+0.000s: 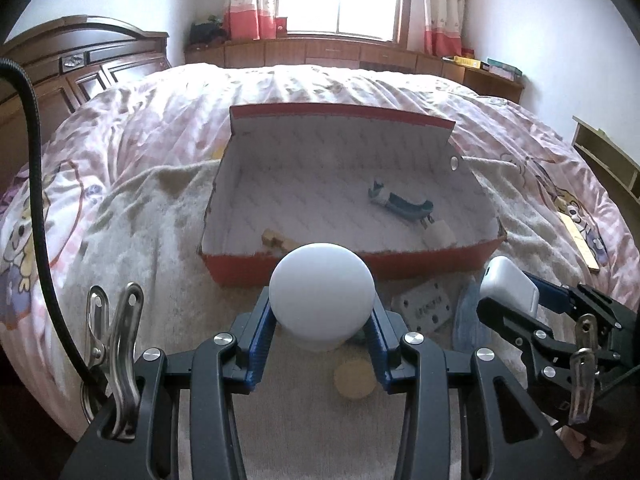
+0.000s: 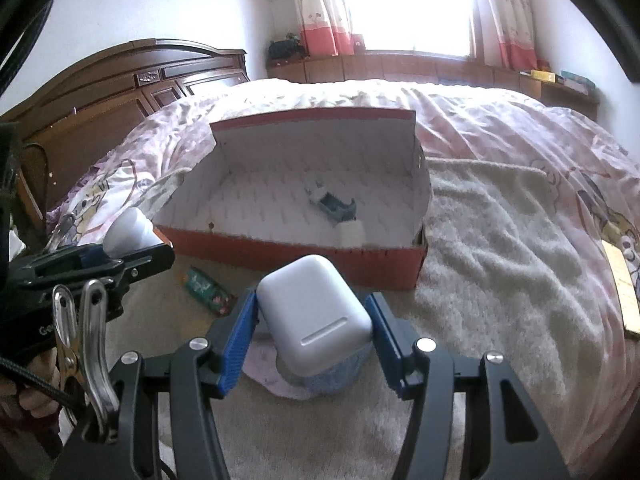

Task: Organize rigid objects
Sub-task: 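Lift and carry the white jar and white earbud case over the box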

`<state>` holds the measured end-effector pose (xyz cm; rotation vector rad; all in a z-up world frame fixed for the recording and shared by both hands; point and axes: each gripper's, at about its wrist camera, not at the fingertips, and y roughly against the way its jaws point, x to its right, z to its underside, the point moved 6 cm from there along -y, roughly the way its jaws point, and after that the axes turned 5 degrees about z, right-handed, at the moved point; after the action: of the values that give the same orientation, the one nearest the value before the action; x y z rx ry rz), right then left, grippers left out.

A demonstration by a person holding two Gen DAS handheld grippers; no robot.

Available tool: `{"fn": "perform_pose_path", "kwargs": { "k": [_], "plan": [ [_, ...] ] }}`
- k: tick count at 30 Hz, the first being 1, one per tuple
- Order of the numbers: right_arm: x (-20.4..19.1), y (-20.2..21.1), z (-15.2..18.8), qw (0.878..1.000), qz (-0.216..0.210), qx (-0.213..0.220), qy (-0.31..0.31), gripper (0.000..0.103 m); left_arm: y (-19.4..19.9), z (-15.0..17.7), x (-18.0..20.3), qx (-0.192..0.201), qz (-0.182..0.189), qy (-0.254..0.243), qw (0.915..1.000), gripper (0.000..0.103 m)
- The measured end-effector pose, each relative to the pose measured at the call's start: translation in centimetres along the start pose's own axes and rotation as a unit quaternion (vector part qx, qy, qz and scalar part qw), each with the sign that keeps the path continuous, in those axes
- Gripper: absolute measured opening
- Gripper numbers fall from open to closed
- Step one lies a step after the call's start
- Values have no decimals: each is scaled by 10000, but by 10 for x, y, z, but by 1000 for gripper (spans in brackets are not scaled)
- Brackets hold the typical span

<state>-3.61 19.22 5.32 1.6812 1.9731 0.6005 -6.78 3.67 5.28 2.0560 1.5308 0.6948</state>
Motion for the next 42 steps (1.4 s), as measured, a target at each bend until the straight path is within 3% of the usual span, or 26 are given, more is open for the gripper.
{"fn": "perform_pose_path", "kwargs": {
  "k": [15, 23, 42],
  "plan": [
    [-1, -21, -47, 9997, -73, 187, 107, 59, -21, -49, -6, 230, -94, -22, 9997, 43],
    [2, -43, -65, 9999, -38, 98, 93, 59, -43, -65, -13, 155, -160, 11, 9998, 43],
    [23, -96, -75, 9996, 60, -270, 32, 59, -124, -72, -26, -636, -257, 158, 9975, 43]
  ]
}}
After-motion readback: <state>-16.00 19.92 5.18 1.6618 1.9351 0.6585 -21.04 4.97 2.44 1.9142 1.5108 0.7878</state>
